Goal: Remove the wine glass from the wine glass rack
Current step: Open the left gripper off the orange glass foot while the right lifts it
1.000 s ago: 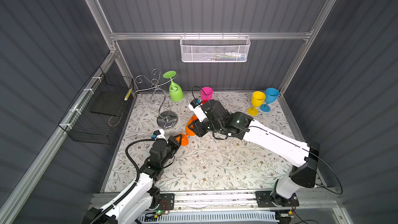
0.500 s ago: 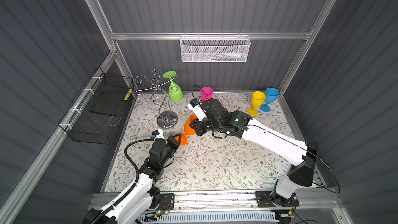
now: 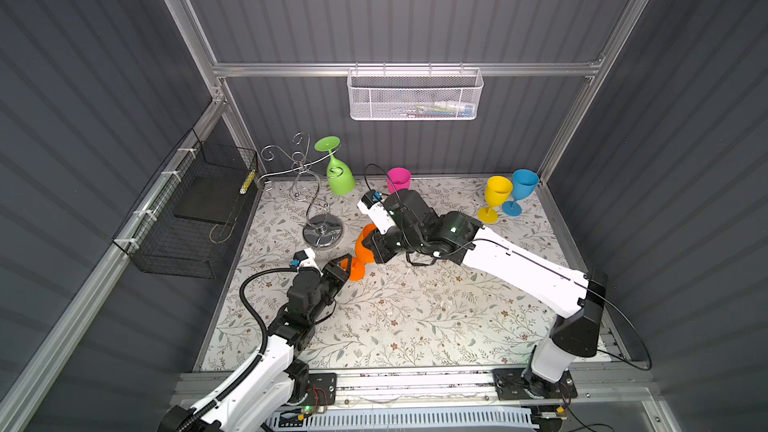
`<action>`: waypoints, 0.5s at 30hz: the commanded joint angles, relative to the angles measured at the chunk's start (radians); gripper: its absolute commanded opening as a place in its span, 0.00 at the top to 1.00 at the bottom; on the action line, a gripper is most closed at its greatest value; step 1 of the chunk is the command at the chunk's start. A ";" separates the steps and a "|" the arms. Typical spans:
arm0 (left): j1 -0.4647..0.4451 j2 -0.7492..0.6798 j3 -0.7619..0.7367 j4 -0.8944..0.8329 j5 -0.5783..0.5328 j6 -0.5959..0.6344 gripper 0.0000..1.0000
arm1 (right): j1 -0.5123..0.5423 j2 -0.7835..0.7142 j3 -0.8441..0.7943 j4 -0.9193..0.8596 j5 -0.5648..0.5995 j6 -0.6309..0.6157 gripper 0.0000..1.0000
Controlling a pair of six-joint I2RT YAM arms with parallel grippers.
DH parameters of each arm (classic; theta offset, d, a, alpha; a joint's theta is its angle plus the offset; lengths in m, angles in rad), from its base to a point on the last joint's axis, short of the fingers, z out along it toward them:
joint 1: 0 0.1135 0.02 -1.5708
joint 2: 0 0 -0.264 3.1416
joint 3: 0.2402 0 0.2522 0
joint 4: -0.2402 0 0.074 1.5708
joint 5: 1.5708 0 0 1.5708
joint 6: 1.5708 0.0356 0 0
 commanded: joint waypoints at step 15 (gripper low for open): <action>-0.004 -0.078 0.076 -0.159 -0.026 0.084 0.11 | -0.061 -0.061 0.117 -0.138 0.040 -0.059 1.00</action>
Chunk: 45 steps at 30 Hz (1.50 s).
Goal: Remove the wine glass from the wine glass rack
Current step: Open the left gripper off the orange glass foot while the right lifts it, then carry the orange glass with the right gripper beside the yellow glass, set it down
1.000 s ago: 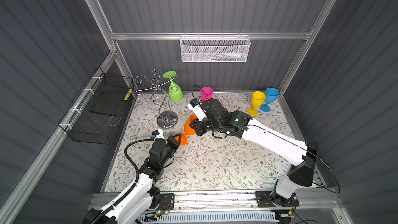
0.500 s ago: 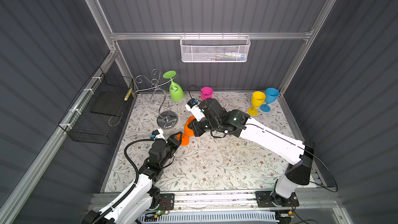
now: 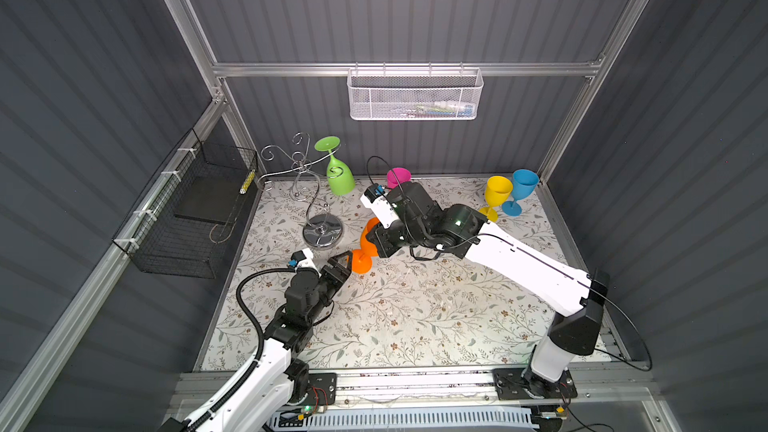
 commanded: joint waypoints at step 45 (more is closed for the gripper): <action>-0.082 0.234 0.303 -0.049 0.123 0.615 0.00 | -0.668 0.446 0.393 -0.211 0.185 -0.160 1.00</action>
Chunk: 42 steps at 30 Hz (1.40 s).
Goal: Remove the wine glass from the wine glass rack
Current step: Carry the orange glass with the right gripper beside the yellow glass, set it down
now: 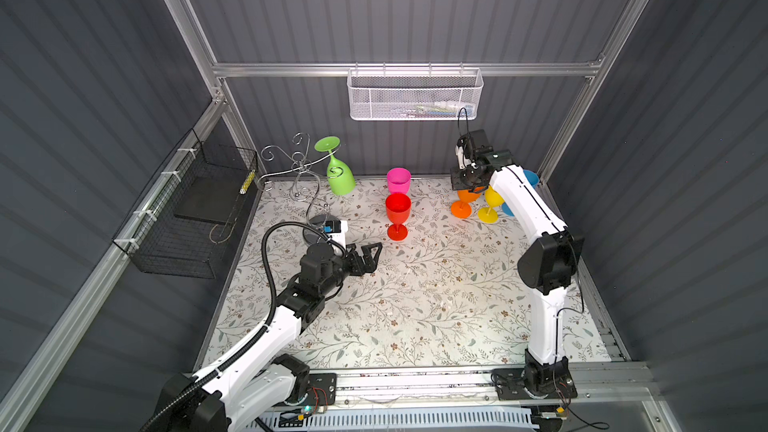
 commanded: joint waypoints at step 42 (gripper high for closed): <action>-0.007 -0.124 0.102 -0.332 -0.156 -0.091 0.00 | -0.002 -0.182 -0.166 0.121 0.013 0.001 0.44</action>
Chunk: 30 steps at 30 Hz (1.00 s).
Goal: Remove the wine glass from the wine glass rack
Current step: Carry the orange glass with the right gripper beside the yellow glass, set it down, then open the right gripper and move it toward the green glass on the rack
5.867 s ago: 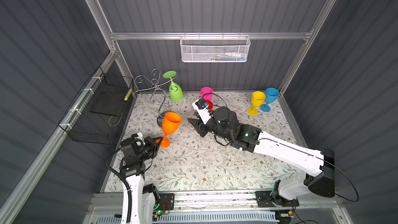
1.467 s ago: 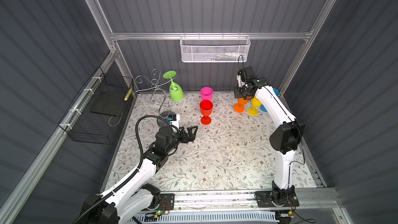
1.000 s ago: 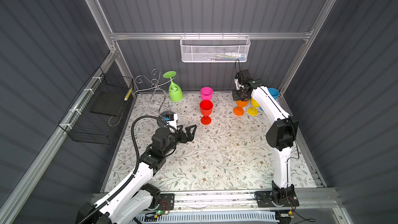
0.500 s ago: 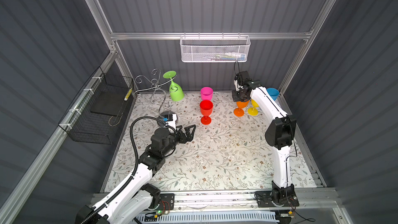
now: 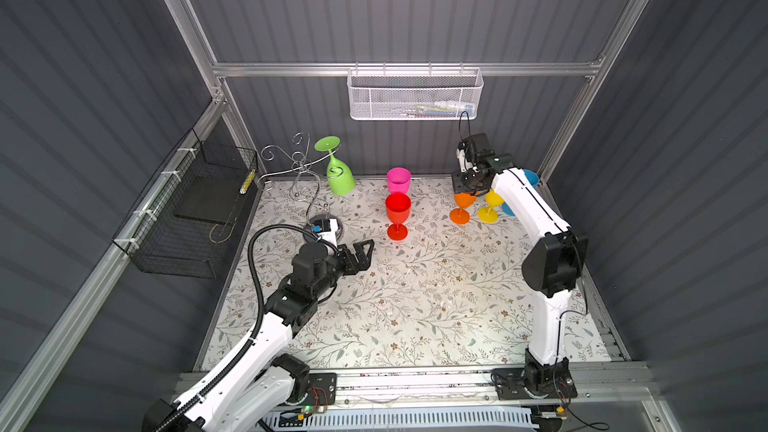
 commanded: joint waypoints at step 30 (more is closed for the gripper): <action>-0.002 0.079 0.248 -0.636 -0.427 -0.175 0.00 | 0.424 -0.054 0.076 0.404 -0.232 0.305 0.30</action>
